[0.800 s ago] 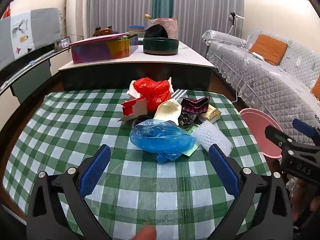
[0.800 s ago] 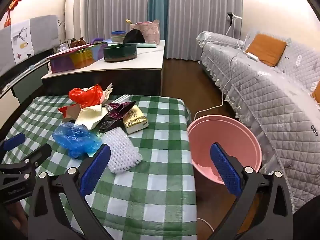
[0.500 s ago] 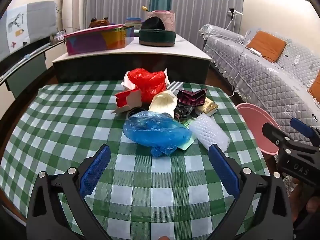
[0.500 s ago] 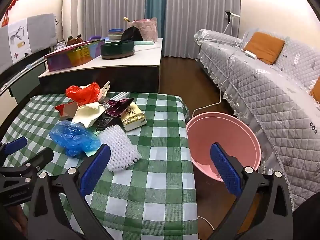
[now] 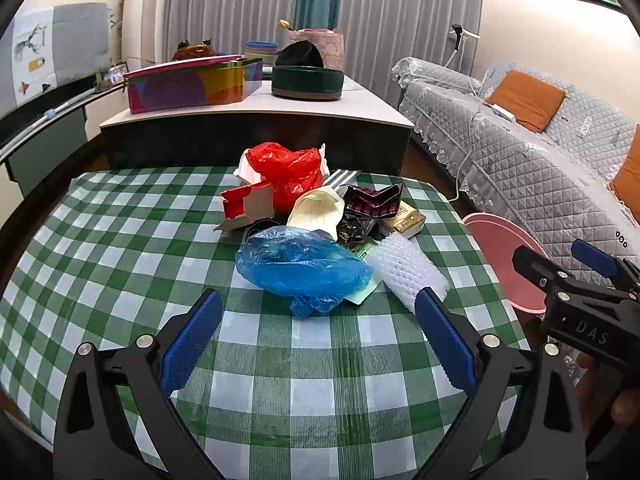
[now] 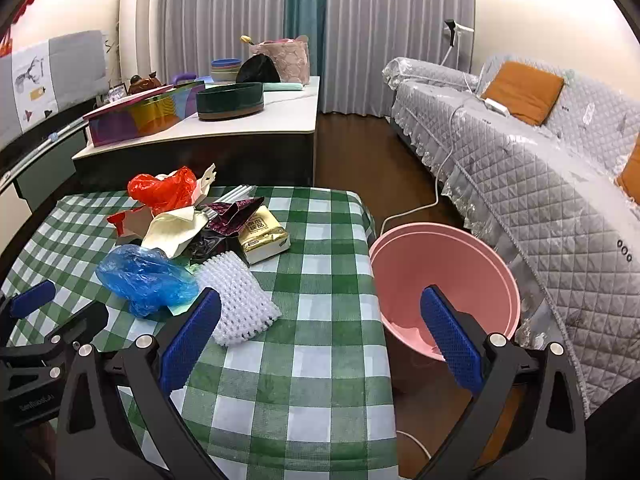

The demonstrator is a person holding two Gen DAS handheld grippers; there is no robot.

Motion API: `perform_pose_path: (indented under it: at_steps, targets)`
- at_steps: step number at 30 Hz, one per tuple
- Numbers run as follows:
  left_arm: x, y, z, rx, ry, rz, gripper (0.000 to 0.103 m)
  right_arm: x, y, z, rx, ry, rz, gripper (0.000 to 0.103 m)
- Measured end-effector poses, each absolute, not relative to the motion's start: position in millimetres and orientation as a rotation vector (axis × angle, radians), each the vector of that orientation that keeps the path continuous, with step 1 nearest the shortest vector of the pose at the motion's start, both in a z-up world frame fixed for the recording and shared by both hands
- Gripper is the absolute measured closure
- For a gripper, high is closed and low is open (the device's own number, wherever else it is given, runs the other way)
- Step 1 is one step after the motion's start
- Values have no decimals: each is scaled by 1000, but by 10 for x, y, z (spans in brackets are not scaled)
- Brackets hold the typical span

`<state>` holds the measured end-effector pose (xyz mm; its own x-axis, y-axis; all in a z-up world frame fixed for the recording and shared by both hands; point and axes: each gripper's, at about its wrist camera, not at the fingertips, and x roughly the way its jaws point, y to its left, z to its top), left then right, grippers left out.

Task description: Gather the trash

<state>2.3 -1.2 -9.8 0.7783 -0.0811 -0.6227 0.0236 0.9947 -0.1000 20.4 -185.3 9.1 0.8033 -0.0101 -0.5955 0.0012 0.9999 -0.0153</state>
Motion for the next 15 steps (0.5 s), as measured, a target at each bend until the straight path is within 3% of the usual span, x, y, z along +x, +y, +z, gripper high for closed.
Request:
perform_pose_path:
  at_steps: [15]
  targets:
    - [20, 29, -80, -130, 668, -52, 13, 137, -1820, 135, -47, 598, -37, 5]
